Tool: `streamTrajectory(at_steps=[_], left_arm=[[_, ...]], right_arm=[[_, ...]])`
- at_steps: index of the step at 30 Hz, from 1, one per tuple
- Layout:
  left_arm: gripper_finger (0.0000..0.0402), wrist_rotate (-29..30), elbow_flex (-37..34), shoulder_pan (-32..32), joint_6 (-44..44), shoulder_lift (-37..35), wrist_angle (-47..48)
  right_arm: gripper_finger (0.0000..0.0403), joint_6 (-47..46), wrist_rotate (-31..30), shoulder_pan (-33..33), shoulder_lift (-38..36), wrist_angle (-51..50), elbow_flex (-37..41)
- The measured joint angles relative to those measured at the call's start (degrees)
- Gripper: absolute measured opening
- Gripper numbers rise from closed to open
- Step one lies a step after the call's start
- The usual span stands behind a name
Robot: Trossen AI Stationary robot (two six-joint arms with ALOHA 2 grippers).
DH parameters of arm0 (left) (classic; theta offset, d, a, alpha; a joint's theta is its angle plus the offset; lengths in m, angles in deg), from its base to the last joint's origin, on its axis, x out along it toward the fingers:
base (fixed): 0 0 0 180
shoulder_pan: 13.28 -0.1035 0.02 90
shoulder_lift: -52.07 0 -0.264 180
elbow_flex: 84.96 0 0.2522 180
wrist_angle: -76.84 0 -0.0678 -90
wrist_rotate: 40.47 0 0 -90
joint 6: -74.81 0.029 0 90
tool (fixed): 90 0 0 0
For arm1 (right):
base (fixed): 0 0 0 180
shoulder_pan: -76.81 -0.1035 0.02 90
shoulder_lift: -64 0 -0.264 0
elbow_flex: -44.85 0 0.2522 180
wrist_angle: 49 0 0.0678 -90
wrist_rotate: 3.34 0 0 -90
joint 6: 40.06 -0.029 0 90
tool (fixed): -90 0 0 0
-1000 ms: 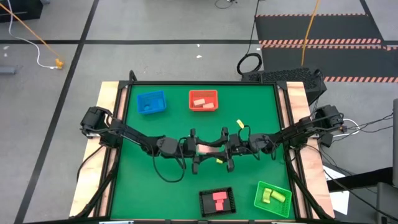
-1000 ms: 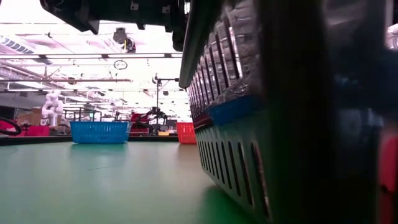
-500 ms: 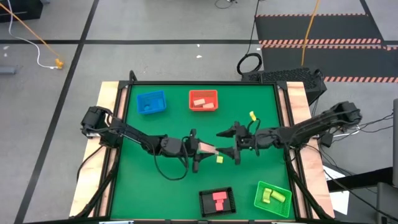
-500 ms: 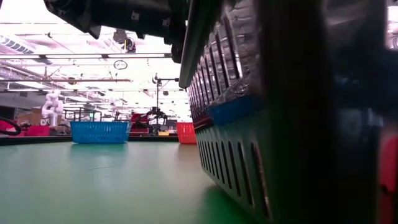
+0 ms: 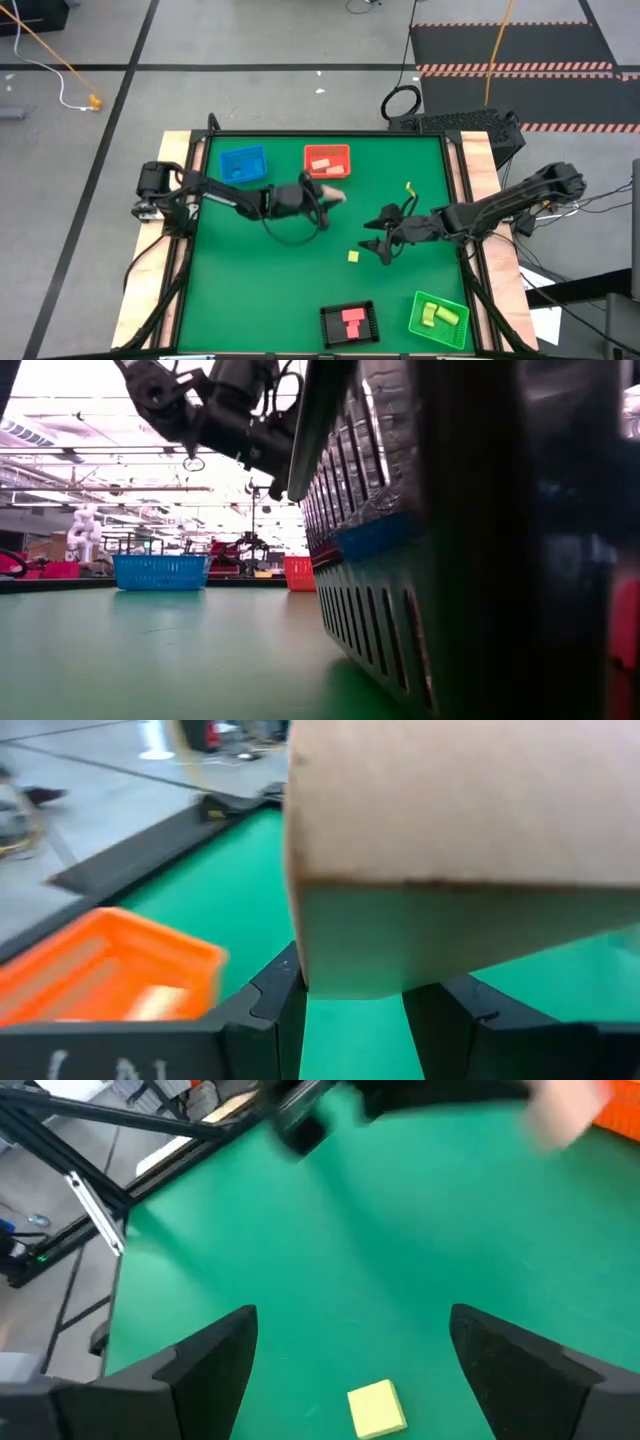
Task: Sort & place blocks by color
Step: Put the brown block into the orange bin, then put the green block into the green bin
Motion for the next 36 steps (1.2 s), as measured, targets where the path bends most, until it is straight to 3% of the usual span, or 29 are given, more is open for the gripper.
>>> streamTrajectory(at_steps=[5, 11, 23, 30, 36], left_arm=[[0.0132, 0.06, 0.0, -8.26, -3.37, -0.02, 0.7], [0.0132, 0.04, -0.04, -16.17, -13.04, -0.02, 8.73], [0.0135, -2.1, -0.07, -18.93, -13.31, -0.02, 11.43], [0.0244, -2.05, -0.07, -18.94, -13.5, -0.02, 11.5], [0.0268, -2.05, -0.07, -18.83, -13.77, -0.02, 11.39]], right_arm=[[0.0319, 1.24, -0.1, 0.07, 2.1, -0.08, 0.0], [0.032, 1.39, -0.38, 0.18, 4.59, 0.58, 0.0], [0.032, 7.35, -1.78, 0.22, 9.37, 10.6, 0.0], [0.032, 6.44, -1.65, 0.22, 11.37, 12.3, 0.0], [0.032, 6.13, -0.02, 0.09, 11.68, 11.87, 0.01]])
